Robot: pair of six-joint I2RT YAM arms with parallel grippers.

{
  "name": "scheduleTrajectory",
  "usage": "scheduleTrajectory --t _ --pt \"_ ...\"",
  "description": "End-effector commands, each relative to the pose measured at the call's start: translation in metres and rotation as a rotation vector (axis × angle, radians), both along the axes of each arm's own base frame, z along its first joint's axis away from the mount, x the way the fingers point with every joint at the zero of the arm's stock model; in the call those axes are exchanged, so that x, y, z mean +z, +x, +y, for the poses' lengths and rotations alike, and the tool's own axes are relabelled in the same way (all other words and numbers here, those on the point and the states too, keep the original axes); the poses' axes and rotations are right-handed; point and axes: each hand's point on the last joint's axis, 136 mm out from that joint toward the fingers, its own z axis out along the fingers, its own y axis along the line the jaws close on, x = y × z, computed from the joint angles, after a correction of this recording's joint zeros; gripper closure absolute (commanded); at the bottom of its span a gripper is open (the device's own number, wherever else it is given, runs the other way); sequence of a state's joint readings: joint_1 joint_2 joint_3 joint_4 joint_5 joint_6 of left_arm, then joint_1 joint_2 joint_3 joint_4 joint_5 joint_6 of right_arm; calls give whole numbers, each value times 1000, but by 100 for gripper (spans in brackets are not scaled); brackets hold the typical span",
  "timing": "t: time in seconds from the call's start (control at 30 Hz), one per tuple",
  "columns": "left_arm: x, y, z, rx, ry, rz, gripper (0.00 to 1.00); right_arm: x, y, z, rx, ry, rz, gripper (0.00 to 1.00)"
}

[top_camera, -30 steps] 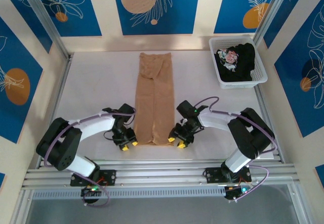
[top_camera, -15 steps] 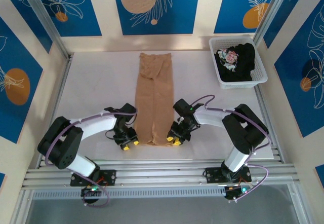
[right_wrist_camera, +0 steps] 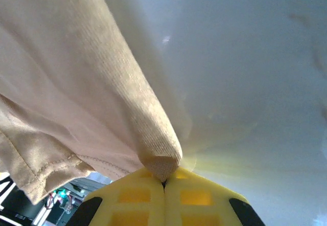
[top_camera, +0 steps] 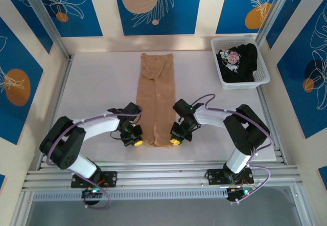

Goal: Fold and stack the t-shirts

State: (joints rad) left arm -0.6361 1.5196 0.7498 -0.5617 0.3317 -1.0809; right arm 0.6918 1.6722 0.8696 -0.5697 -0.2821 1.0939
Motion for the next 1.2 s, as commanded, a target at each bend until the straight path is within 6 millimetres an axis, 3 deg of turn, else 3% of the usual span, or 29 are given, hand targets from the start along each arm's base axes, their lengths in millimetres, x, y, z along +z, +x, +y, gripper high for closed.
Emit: scheduleTrajectory --t 0.0,0.23,0.43,0.67,0.9,1.17 --pt "6 9 -12 -62 -52 -123 100 16 -15 -10 50 -32 -6 100" --pt "37 -23 -7 -88 -103 -136 100 45 -36 -14 77 -8 -27 100" --pt "65 -6 -13 -54 -108 -194 100 59 -18 -16 52 -31 -73 100" --pt "86 43 -7 53 -11 -272 100 77 39 -16 -1 -27 -134 100" --pt "111 107 -10 142 38 -366 100 91 115 -10 -49 -2 -192 100" --pt "96 184 -7 202 40 -401 100 76 196 -11 -119 16 -194 100"
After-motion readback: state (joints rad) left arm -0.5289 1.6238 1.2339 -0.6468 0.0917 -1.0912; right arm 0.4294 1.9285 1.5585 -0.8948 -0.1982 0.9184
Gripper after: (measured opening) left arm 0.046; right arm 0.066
